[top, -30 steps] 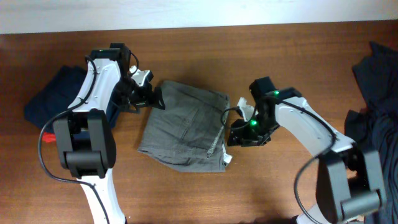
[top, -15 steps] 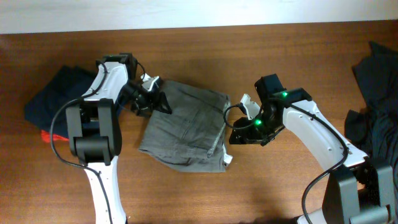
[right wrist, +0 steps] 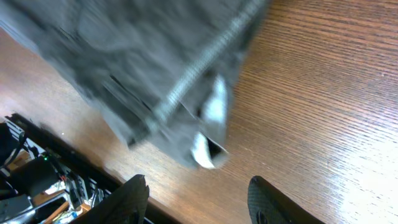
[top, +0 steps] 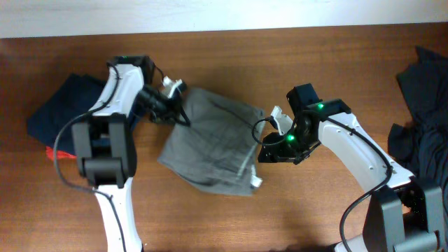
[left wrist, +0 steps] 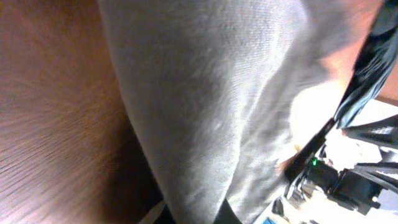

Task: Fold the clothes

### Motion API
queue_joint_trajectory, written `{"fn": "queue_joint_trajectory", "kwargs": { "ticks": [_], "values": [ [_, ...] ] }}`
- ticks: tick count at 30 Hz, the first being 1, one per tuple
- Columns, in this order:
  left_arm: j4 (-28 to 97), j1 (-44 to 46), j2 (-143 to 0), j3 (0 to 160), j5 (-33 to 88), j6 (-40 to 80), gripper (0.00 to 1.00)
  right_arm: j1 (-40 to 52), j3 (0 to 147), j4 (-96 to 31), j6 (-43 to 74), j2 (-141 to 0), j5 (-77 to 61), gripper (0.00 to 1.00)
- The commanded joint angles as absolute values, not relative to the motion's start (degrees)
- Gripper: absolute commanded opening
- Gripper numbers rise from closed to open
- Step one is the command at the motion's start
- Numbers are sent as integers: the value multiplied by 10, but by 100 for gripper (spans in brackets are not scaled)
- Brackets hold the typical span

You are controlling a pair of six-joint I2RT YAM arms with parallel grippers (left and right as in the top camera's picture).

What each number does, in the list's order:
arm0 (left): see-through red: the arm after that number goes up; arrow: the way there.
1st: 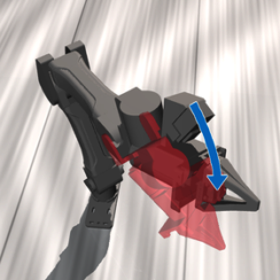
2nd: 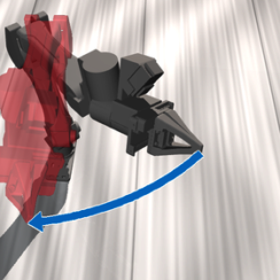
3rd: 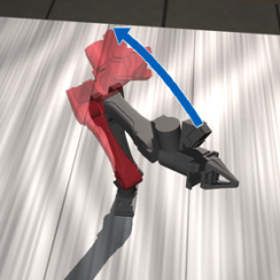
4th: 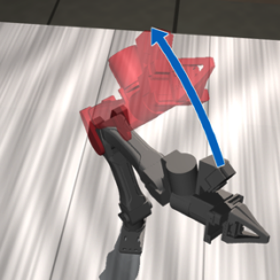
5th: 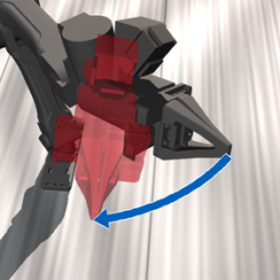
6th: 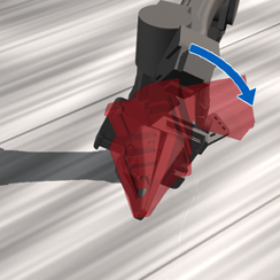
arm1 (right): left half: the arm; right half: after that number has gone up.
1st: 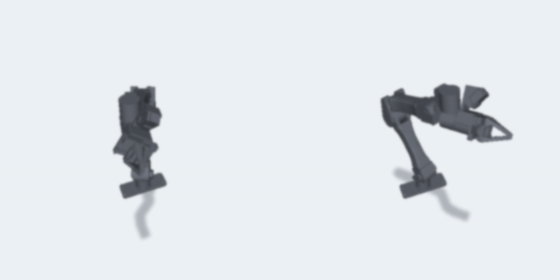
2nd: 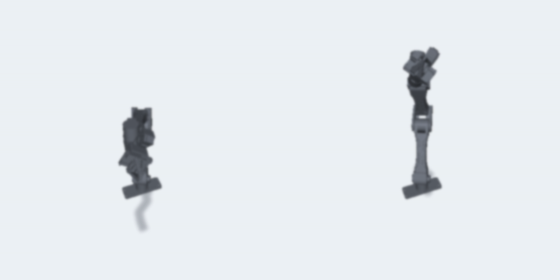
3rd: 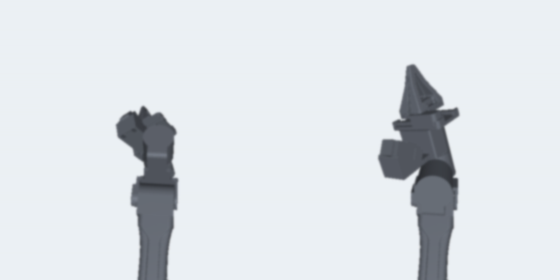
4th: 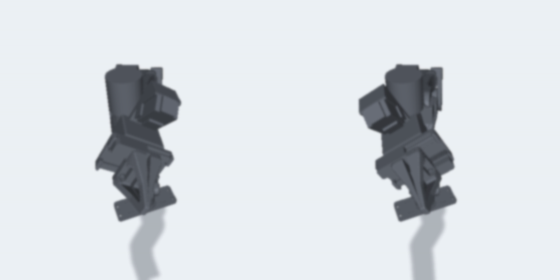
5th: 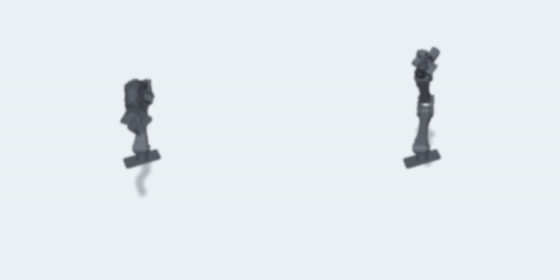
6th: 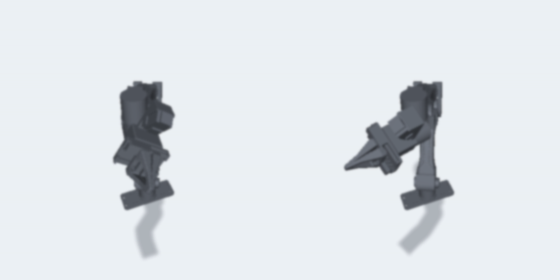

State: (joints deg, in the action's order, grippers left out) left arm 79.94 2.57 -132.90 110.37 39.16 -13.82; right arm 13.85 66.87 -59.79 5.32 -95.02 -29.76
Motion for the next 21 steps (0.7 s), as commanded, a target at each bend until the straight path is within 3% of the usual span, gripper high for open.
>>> {"fn": "queue_joint_trajectory", "kwargs": {
  "ticks": [1,7,17,18,21],
  "values": [
    [794,-11,-1206,1156,406,-150,1,134,675,-597,45,-937,-293,56],
    [768,-114,-1137,1165,343,-112,0,134,675,-596,45,-937,-293,56],
    [774,-338,-1165,1161,300,-108,0,134,675,-594,49,-937,-293,56],
    [774,-350,-1172,1161,292,-108,3,134,675,-594,49,-937,-293,56],
    [772,-375,-1188,1160,277,-108,23,134,675,-595,49,-937,-293,56]
  ]
}}
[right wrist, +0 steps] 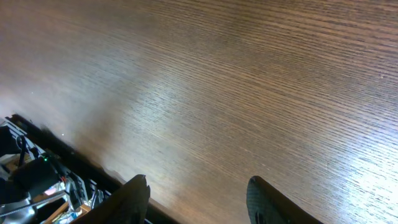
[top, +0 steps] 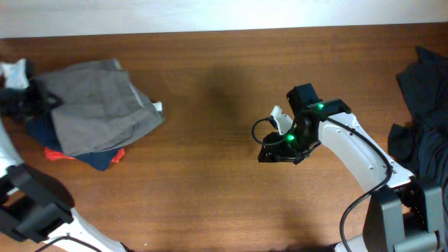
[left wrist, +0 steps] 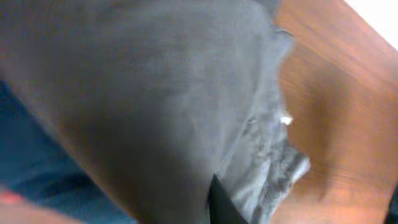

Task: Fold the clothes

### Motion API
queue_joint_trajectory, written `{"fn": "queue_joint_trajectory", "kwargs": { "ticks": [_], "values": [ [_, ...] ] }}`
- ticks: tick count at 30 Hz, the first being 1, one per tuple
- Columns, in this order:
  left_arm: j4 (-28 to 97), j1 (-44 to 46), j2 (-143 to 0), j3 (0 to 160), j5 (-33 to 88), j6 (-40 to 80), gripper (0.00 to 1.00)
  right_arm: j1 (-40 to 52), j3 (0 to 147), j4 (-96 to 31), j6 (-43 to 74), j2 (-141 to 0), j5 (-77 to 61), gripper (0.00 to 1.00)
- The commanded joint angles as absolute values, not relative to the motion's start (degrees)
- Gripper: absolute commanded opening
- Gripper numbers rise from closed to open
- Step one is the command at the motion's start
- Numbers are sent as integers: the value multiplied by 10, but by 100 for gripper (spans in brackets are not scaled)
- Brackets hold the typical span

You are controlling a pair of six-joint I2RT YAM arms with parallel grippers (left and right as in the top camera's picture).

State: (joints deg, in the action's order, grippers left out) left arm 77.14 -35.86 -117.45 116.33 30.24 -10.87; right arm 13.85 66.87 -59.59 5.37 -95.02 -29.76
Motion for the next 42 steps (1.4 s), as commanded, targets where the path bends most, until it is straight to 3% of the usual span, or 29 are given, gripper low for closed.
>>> {"fn": "queue_joint_trajectory", "kwargs": {
  "ticks": [1,5,6,9,10,14,15,17,19,25,29,32,42],
  "values": [
    [771,-381,-1192,1160,268,-107,25,134,675,-598,49,-937,-293,56],
    [771,-394,-1197,1160,251,-102,32,134,675,-612,49,-937,-293,56],
    [772,-398,-1196,1163,250,-99,50,134,675,-613,49,-937,-293,55],
    [790,-407,-1196,1184,259,-99,77,134,675,-614,49,-937,-293,55],
    [804,-411,-1196,1199,276,-99,81,134,675,-614,49,-937,-293,55],
    [870,-420,-1196,1277,315,-126,81,134,675,-614,49,-937,-293,55],
    [893,-420,-1196,1305,321,-140,80,134,675,-614,49,-937,-293,55],
    [919,-417,-1196,1348,338,-157,63,134,675,-613,49,-937,-293,55],
    [930,-401,-1196,1383,352,-181,0,134,675,-613,49,-937,-293,55],
    [879,-319,-1215,1347,316,-200,0,134,675,-608,49,-937,-293,55],
    [854,-278,-1250,1283,156,-87,1,134,675,-613,50,-937,-293,52],
    [841,-280,-1265,1227,91,-38,1,134,675,-613,58,-937,-293,52],
    [726,-375,-1265,1051,125,0,1,134,675,-611,64,-937,-294,52]
  ]
}}
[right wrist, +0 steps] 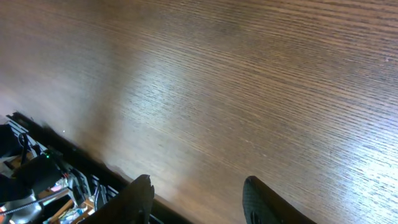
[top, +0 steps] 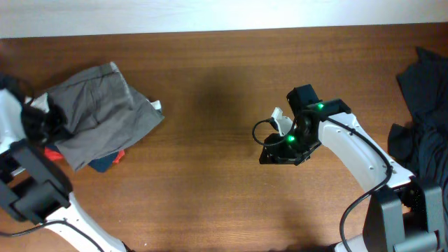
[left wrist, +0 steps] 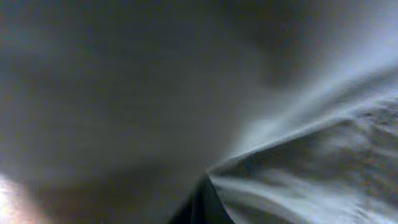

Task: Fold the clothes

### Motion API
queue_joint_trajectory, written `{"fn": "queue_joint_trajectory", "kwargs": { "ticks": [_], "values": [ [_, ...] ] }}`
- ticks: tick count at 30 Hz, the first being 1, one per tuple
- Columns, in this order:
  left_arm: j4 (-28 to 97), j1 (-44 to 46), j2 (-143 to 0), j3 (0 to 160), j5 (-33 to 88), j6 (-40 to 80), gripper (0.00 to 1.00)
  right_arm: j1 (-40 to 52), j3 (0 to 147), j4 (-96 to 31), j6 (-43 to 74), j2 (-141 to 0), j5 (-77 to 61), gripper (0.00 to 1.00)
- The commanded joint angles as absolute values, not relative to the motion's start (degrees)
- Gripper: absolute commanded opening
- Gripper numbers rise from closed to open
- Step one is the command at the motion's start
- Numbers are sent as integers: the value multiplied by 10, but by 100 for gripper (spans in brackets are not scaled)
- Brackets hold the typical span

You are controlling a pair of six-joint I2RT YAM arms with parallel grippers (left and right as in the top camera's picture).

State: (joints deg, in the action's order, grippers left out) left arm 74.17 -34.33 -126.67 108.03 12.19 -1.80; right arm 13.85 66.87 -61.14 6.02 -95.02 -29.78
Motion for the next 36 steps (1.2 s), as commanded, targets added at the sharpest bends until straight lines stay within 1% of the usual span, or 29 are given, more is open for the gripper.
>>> {"fn": "queue_joint_trajectory", "kwargs": {
  "ticks": [1,5,9,11,13,15,17,19,21,22,23,24,28,29,30,31,36],
  "values": [
    [721,-382,-1265,1050,149,0,0,134,675,-611,64,-937,-295,52],
    [724,-390,-1260,1057,216,-38,1,134,675,-612,64,-937,-295,52],
    [754,-381,-1234,1086,291,-96,0,134,678,-611,64,-936,-295,50],
    [775,-368,-1207,1107,313,-126,1,134,684,-612,64,-934,-295,46],
    [797,-348,-1170,1131,324,-154,2,134,696,-612,64,-928,-295,45],
    [810,-320,-1124,1151,324,-180,5,134,713,-614,64,-916,-295,45],
    [813,-270,-1047,1165,322,-219,12,134,745,-617,64,-890,-291,45],
    [814,-233,-995,1165,314,-240,21,134,772,-616,63,-865,-280,45],
    [815,-175,-917,1165,268,-241,35,134,813,-616,62,-818,-242,45],
    [815,-153,-891,1165,248,-240,55,134,827,-616,62,-798,-224,45],
    [815,-131,-863,1165,226,-231,94,134,842,-616,62,-774,-203,45],
    [814,-113,-840,1165,204,-213,99,134,856,-615,62,-750,-183,46],
    [829,-68,-767,1165,101,-105,99,134,884,-615,62,-668,-130,58],
    [839,-63,-752,1165,86,-96,99,134,885,-615,62,-648,-127,64],
    [863,-60,-729,1165,88,-94,99,134,885,-616,62,-609,-128,88],
    [879,-60,-719,1165,90,-94,99,134,885,-616,62,-593,-128,99],
    [928,-60,-695,1165,91,-95,99,134,885,-616,62,-528,-128,99]
  ]
}}
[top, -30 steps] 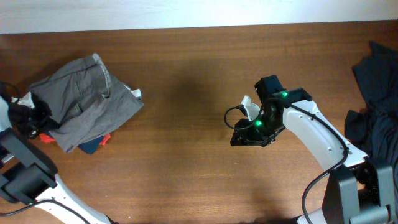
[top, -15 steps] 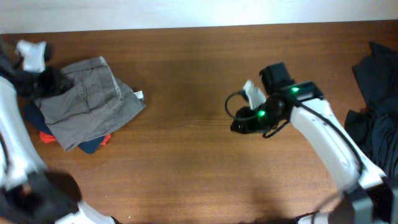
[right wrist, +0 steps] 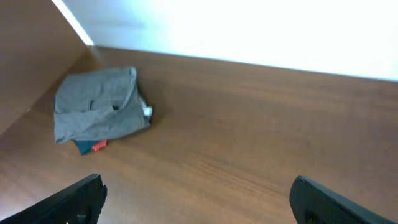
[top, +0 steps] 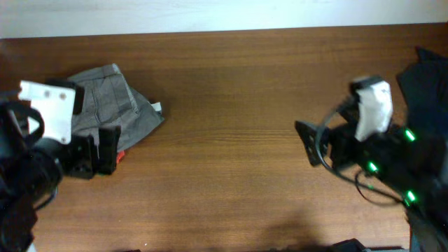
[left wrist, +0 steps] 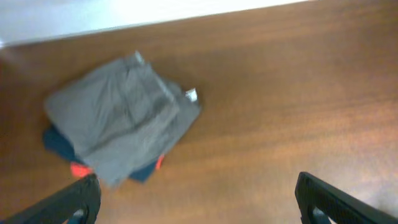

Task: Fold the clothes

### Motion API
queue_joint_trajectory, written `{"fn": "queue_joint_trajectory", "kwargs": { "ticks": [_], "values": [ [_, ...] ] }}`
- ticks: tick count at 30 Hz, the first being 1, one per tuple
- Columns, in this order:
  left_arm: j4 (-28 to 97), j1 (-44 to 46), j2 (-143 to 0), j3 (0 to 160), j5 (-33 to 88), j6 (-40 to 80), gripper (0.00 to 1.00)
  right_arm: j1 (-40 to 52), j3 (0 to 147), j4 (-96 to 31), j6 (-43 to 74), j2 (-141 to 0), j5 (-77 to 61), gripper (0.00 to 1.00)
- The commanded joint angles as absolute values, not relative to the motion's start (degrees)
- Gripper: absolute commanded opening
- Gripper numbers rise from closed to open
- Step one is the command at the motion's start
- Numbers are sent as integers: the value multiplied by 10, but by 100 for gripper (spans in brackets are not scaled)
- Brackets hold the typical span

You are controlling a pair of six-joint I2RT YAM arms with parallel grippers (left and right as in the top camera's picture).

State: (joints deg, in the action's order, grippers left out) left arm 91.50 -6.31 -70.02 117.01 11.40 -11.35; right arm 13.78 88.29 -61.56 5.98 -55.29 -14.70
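Note:
A folded grey garment (top: 115,105) lies at the table's left, on top of a dark blue piece and a red piece (top: 120,157). It also shows in the left wrist view as the grey garment (left wrist: 121,118), and small at the far left of the right wrist view, grey garment (right wrist: 99,102). My left gripper (top: 94,155) hangs raised in front of that pile, open and empty, left gripper (left wrist: 199,202). My right gripper (top: 311,143) is raised at the right side, open with nothing in it, right gripper (right wrist: 199,199).
A heap of dark clothes (top: 427,70) sits at the far right edge of the table. Bare brown tabletop (top: 231,126) stretches between the two arms. A white wall runs along the far edge.
My left gripper was down at the grey garment, its view filled with cloth; now it is lifted off, open, with the garment lying on the pile. The right arm has pulled back right and risen.
The grey garment first lay folded mid-table, my left gripper at its far left corner and the right at its right edge. Then it lay on the left pile with the left gripper at it. Now both grippers are off it, raised and open.

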Motion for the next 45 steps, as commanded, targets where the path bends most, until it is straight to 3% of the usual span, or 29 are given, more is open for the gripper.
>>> {"fn": "queue_joint_trajectory", "kwargs": {
  "ticks": [1,18,25,31,45],
  "values": [
    [928,-60,-693,1165,92,-95,99,134,885,-617,62,-520,-128,99],
    [940,-60,-689,1165,109,-95,99,134,884,-670,61,-498,-126,99],
    [940,-60,-689,1165,109,-95,100,90,858,-635,60,-475,4,99],
    [940,-60,-689,1165,109,-95,99,17,699,-522,60,-373,5,99],
    [940,-60,-689,1165,109,-95,99,14,269,-449,61,-34,20,99]
  ]
}}
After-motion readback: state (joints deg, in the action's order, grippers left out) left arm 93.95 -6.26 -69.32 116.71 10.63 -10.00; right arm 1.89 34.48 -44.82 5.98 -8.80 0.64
